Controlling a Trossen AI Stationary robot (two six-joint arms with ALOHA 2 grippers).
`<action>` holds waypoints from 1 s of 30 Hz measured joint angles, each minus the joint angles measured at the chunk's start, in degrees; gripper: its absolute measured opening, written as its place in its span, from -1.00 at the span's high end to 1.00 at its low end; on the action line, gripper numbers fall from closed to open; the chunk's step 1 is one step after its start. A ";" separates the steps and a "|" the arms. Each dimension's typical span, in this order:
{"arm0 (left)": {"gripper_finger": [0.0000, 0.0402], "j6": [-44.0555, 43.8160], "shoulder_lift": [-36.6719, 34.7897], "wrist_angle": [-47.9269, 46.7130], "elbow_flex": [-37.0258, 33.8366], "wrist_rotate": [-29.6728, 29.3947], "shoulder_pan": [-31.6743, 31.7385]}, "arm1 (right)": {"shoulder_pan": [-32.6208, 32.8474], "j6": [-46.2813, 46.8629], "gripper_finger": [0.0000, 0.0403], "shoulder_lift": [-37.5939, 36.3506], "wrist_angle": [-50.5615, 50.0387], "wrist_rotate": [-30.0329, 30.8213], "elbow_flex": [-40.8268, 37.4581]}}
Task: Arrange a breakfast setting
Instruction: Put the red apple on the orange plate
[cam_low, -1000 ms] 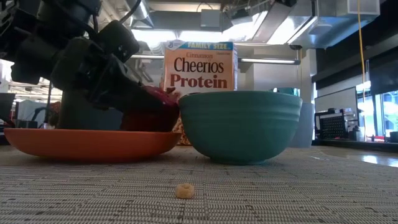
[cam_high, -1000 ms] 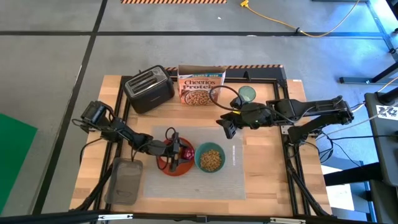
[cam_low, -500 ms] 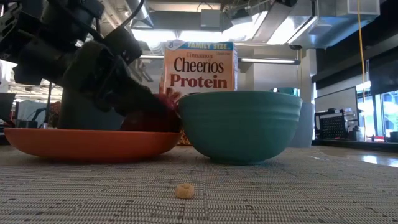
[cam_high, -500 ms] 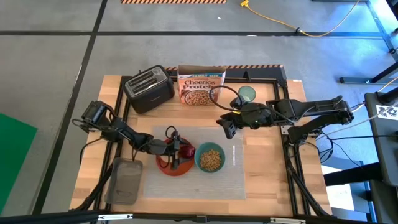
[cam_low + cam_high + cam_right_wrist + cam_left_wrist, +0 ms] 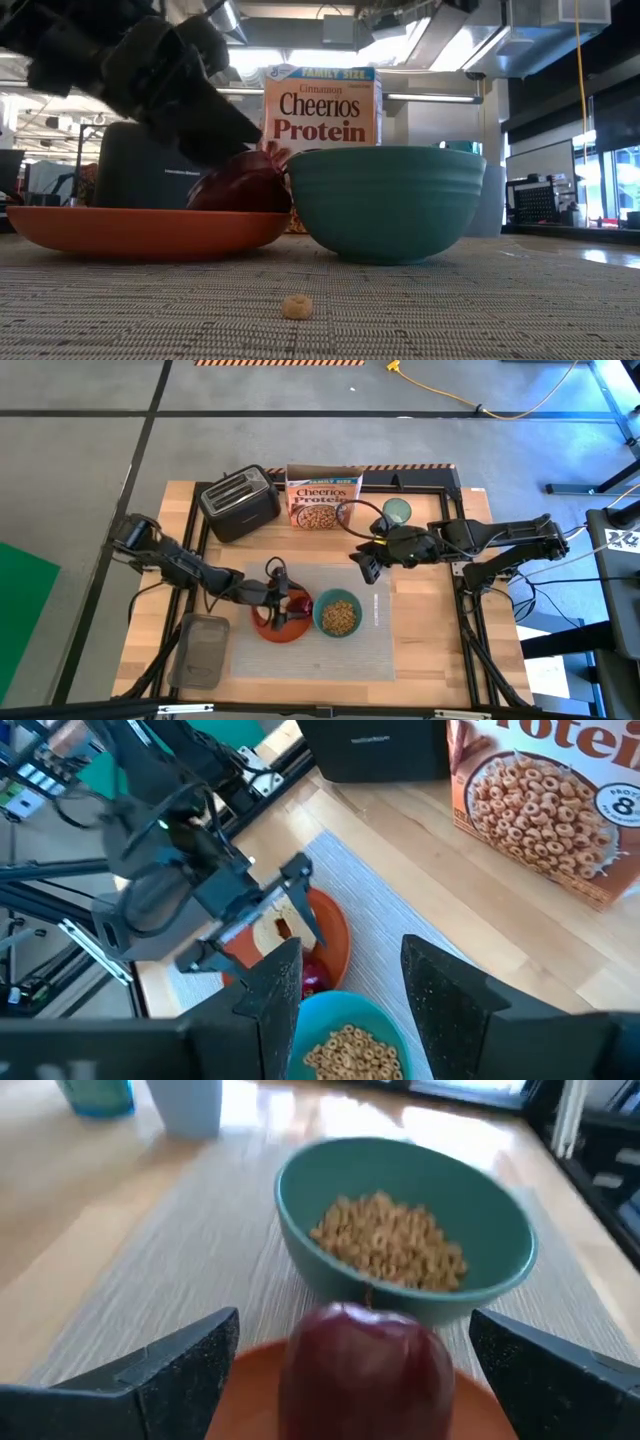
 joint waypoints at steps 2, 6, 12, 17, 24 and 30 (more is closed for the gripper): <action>-0.94 -0.43 -2.12 -8.88 2.64 2.30 0.73 | -0.01 0.00 0.18 0.00 -0.61 0.02 0.01; -0.93 -0.04 -3.06 -21.44 9.28 8.58 2.73 | -0.04 -0.06 0.18 0.00 -1.63 0.10 0.01; -0.93 0.05 -2.55 -37.09 18.09 13.02 6.56 | -0.48 -0.24 0.18 0.00 -2.56 0.00 -0.01; -0.93 0.12 -2.55 -44.01 20.62 16.56 9.41 | -0.50 -1.28 0.18 0.00 -3.07 0.09 -0.01; -0.93 -2.80 -2.53 -45.44 20.86 19.04 9.59 | -0.50 -1.77 0.18 0.00 -3.38 0.60 -0.02; -0.93 -3.43 -2.53 -44.65 20.88 18.30 8.62 | -0.50 -3.06 0.18 0.00 -3.44 1.48 -0.01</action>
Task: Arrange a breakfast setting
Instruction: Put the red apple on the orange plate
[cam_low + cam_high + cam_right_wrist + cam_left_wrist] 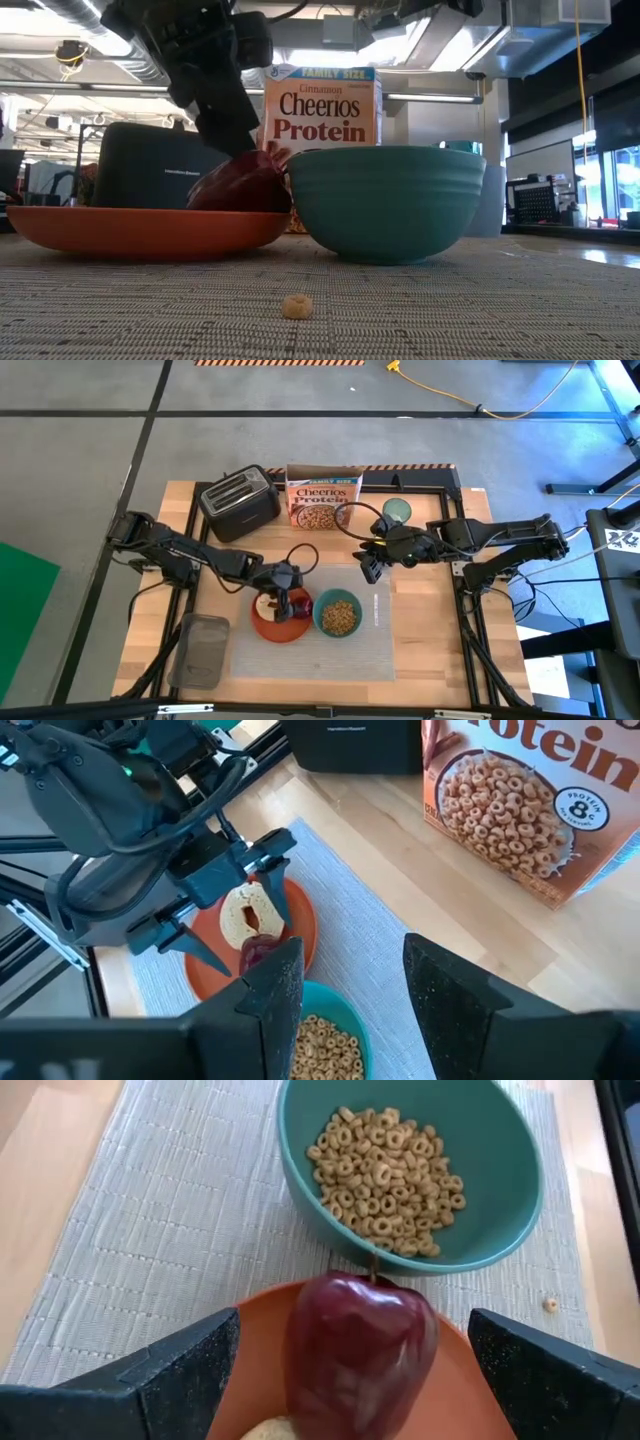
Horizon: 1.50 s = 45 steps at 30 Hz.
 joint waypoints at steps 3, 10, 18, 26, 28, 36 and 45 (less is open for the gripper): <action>-0.93 -0.34 0.00 0.01 0.00 -0.81 -0.38 | 0.00 -0.02 0.18 0.00 0.00 0.02 0.02; -0.86 -0.47 1.65 -9.35 7.33 -4.21 -0.85 | 0.00 0.00 0.18 0.00 0.00 0.00 0.02; -0.79 1.53 7.09 -19.68 14.34 -2.45 -1.15 | 0.13 0.13 0.18 0.00 -1.45 -0.46 0.02; -0.79 1.53 8.55 -17.25 14.45 0.90 -1.92 | 0.13 0.20 0.18 0.00 -1.53 -0.50 0.02; -0.79 1.53 8.71 -17.26 14.45 1.09 -1.86 | 0.13 0.20 0.18 0.00 -1.65 -0.55 0.00; -0.79 1.49 13.70 -16.50 14.38 3.06 -1.66 | 0.13 0.25 0.18 0.00 -2.18 -0.68 0.00; -0.70 1.15 14.36 -16.08 14.36 2.69 -1.41 | 0.13 0.70 0.18 0.00 -2.58 -1.45 0.01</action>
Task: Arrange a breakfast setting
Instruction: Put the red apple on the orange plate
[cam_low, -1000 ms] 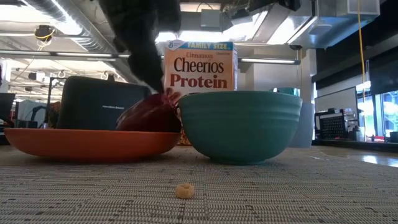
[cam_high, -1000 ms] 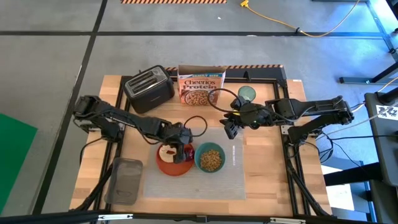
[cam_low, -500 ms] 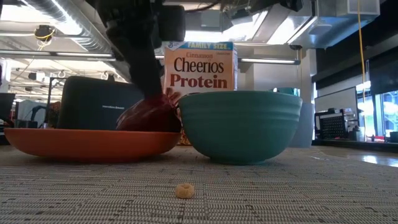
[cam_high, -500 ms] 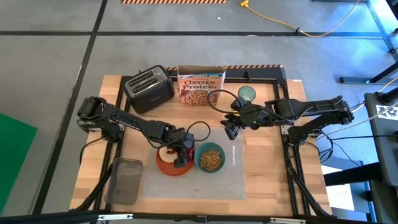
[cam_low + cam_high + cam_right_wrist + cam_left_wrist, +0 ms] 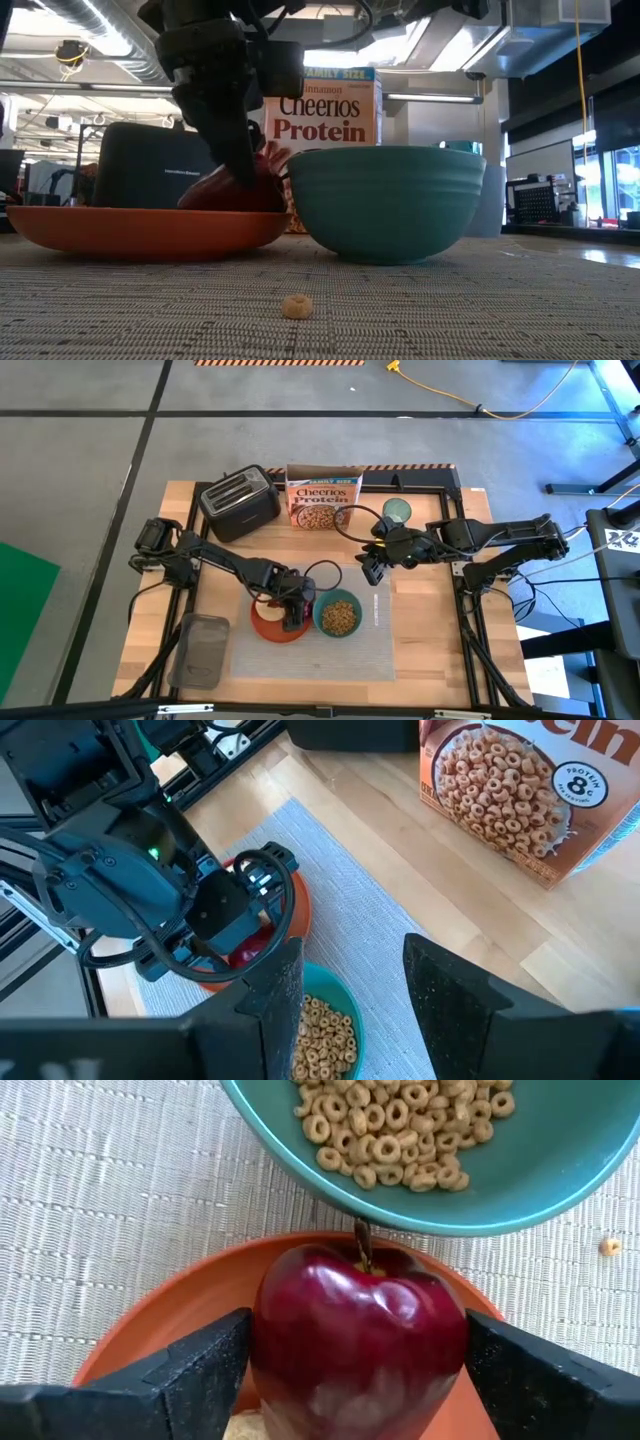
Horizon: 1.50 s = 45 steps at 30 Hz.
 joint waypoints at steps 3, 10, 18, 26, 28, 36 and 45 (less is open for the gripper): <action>-0.59 0.36 0.00 0.04 0.00 -0.05 0.02 | 0.00 0.00 0.18 0.00 -0.02 -0.12 -0.02; -0.51 0.40 0.00 0.02 0.00 -0.46 0.01 | 0.00 0.00 0.18 0.00 -0.02 -0.12 0.00; -0.49 -0.58 -3.01 -0.24 -0.02 -7.73 -0.16 | 0.00 -0.28 0.18 0.00 -1.64 0.45 -0.02; -0.49 -2.42 -7.07 4.58 -3.16 -17.80 -2.64 | 0.00 -0.42 0.18 0.00 -3.96 1.02 -0.02; -0.49 -5.66 -8.83 10.39 -7.84 -20.21 -3.92 | 0.00 -0.46 0.18 0.00 -3.97 1.02 0.00; -0.49 -9.51 -16.95 49.06 -30.79 -29.49 -8.80 | 0.00 -0.84 0.18 0.00 -3.97 1.02 0.00; -0.49 -3.57 -12.21 77.89 -44.57 -31.14 -11.50 | 0.00 -1.09 0.18 0.00 -3.79 1.89 -0.02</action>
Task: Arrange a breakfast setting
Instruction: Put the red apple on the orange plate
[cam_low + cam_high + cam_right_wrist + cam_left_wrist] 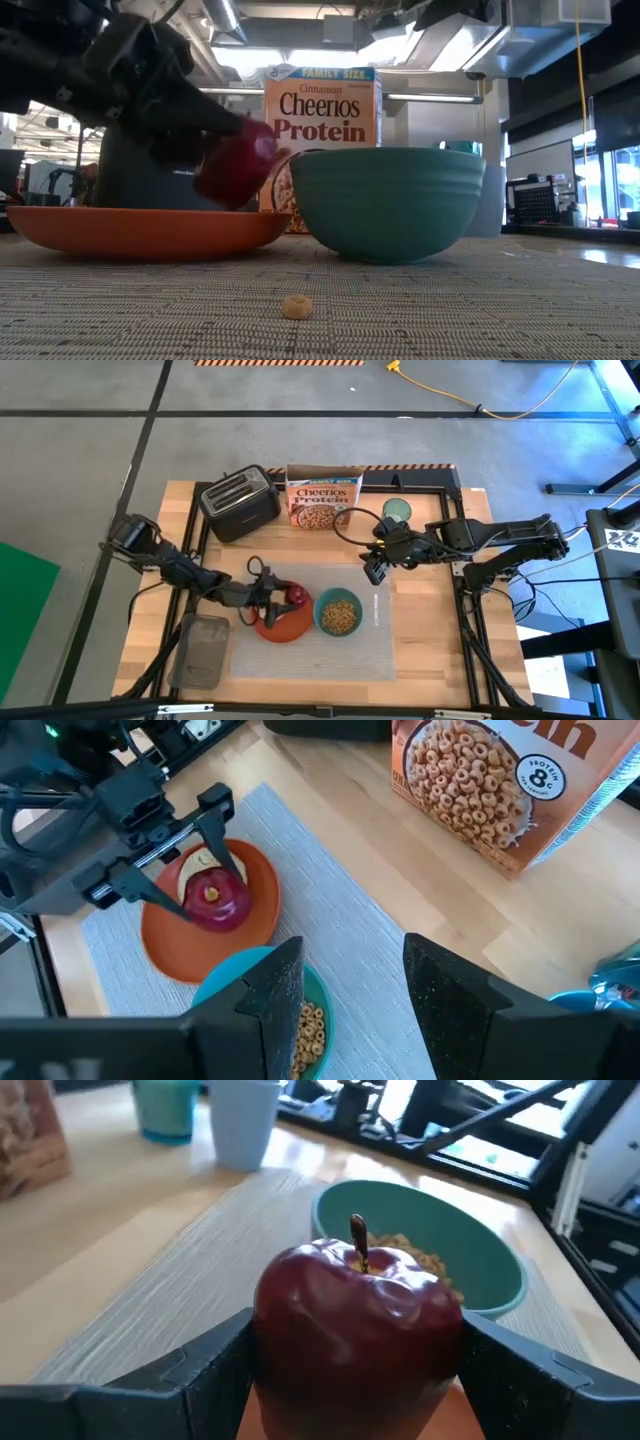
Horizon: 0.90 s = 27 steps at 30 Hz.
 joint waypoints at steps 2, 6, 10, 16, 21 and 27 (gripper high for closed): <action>-0.49 2.72 1.44 2.20 0.19 0.75 0.00 | 0.00 0.02 0.18 0.00 0.46 0.02 0.00; -0.49 4.44 4.80 2.85 2.02 2.39 0.04 | 0.00 0.33 0.18 0.00 1.31 0.02 0.02; -0.49 4.66 7.53 2.77 3.02 3.58 0.04 | 0.00 1.63 0.18 0.00 1.30 0.04 0.02; -0.53 5.55 8.15 2.21 3.21 3.59 0.04 | 0.00 1.84 0.18 0.00 1.30 0.09 0.02; -0.64 5.88 8.15 0.65 3.21 3.57 0.04 | 0.00 1.88 0.18 0.01 1.30 0.12 0.02; -0.76 5.94 8.15 1.07 3.21 2.98 0.04 | 0.00 1.84 0.18 0.00 1.26 0.89 0.02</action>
